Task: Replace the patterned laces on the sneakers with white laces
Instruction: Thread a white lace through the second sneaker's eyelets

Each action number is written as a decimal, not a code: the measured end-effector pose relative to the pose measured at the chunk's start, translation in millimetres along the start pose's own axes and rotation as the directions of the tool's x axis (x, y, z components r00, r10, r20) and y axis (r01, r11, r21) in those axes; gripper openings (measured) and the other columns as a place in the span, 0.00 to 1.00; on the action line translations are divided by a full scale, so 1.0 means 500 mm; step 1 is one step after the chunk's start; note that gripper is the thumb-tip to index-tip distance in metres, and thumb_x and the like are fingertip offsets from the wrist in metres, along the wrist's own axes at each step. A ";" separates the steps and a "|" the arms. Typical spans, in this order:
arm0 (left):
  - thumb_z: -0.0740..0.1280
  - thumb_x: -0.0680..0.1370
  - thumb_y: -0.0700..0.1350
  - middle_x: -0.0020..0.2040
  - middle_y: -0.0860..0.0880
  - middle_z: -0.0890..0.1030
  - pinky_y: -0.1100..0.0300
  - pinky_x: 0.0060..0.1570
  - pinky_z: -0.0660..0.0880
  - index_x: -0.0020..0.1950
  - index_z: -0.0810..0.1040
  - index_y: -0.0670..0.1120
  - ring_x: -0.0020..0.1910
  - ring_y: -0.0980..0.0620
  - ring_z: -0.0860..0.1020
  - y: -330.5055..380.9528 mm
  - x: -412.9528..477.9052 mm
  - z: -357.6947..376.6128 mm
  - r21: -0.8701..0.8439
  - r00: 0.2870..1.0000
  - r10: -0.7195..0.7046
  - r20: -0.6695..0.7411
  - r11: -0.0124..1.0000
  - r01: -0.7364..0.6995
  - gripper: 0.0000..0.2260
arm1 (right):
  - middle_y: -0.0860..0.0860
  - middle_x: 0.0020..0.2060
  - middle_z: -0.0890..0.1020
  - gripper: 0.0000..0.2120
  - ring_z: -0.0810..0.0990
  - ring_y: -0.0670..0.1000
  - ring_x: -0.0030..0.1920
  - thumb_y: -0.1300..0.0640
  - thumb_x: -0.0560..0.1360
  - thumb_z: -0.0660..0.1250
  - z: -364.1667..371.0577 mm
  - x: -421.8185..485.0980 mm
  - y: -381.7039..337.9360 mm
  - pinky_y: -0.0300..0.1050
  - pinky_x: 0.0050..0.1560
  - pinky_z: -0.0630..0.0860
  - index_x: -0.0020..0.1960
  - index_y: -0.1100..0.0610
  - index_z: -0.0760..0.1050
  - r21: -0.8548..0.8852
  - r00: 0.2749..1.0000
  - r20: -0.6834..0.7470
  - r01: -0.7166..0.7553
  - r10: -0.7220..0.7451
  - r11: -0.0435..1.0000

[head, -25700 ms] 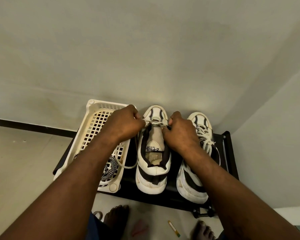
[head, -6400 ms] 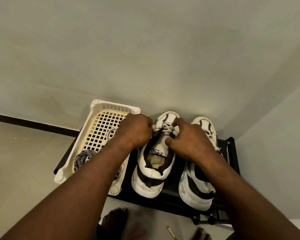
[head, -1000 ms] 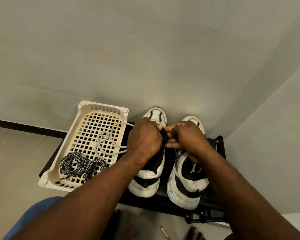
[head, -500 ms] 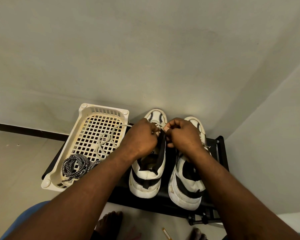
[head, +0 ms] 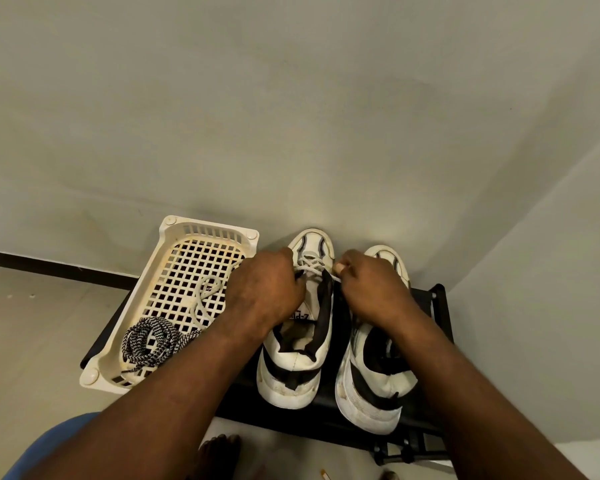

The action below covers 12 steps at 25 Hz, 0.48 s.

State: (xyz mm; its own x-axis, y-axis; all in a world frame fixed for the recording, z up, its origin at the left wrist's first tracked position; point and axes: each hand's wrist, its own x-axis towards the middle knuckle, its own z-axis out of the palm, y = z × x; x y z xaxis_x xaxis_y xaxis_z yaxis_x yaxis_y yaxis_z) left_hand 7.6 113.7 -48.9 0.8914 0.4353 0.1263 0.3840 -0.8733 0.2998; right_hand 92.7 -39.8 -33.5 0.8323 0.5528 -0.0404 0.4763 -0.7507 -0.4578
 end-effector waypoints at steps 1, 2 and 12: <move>0.66 0.80 0.62 0.49 0.45 0.83 0.54 0.41 0.72 0.59 0.77 0.48 0.49 0.42 0.82 -0.004 0.001 0.000 0.012 1.000 -0.006 0.012 1.000 0.006 0.19 | 0.56 0.48 0.84 0.11 0.80 0.57 0.46 0.57 0.84 0.59 0.007 0.002 -0.004 0.47 0.44 0.71 0.56 0.55 0.79 -0.105 0.996 0.093 0.024 -0.014 0.994; 0.66 0.79 0.63 0.49 0.45 0.83 0.54 0.42 0.73 0.57 0.79 0.48 0.49 0.42 0.82 -0.006 0.001 -0.001 0.006 1.000 -0.011 0.019 1.000 0.011 0.19 | 0.56 0.48 0.84 0.11 0.80 0.57 0.47 0.55 0.84 0.60 0.006 0.001 -0.008 0.46 0.44 0.70 0.53 0.55 0.81 -0.147 0.991 0.132 0.040 -0.020 0.988; 0.70 0.77 0.61 0.47 0.46 0.84 0.55 0.42 0.74 0.54 0.80 0.49 0.48 0.43 0.82 -0.020 0.010 -0.002 -0.059 0.999 -0.030 0.035 0.998 0.032 0.16 | 0.57 0.39 0.84 0.11 0.82 0.53 0.35 0.54 0.84 0.62 -0.084 -0.050 -0.030 0.56 0.51 0.78 0.45 0.57 0.75 0.988 0.994 0.058 -0.043 -0.091 0.151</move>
State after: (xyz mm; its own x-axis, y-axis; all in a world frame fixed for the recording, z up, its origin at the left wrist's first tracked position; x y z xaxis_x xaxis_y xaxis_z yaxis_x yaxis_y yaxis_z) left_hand 8.0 124.5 -50.5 0.8875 0.4531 0.0839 0.3972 -0.8446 0.3590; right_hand 77.0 -57.7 11.7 0.7677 0.6389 -0.0495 -0.2440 0.2199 -0.9445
